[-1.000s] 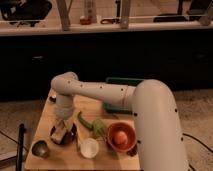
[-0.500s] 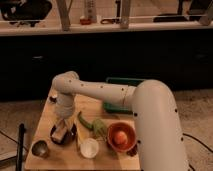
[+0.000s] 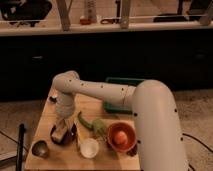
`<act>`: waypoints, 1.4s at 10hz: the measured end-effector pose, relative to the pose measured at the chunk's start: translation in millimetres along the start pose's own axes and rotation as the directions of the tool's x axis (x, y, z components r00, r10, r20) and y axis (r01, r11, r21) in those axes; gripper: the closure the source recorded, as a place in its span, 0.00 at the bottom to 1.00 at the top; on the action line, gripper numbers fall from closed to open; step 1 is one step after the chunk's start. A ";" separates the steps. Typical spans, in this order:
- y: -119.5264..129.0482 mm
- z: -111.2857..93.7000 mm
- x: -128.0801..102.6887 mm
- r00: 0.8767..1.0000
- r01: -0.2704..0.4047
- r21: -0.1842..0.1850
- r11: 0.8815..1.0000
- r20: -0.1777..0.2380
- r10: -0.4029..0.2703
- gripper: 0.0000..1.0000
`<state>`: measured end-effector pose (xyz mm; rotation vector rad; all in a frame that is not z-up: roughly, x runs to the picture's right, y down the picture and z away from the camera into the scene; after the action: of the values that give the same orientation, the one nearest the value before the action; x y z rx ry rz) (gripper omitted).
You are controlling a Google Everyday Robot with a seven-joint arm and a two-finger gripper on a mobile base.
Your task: Place eraser in purple bowl
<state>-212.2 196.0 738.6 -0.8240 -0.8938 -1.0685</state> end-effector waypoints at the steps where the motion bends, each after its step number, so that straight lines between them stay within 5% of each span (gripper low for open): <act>1: 0.7 -1.3 0.3 1.000 0.000 0.001 1.000 -0.002 0.000 0.20; 14: 1.3 -4.5 -3.6 1.000 0.025 -0.006 1.000 -0.010 -0.025 0.20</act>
<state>-210.9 193.7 733.3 -0.8136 -0.8947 -1.0968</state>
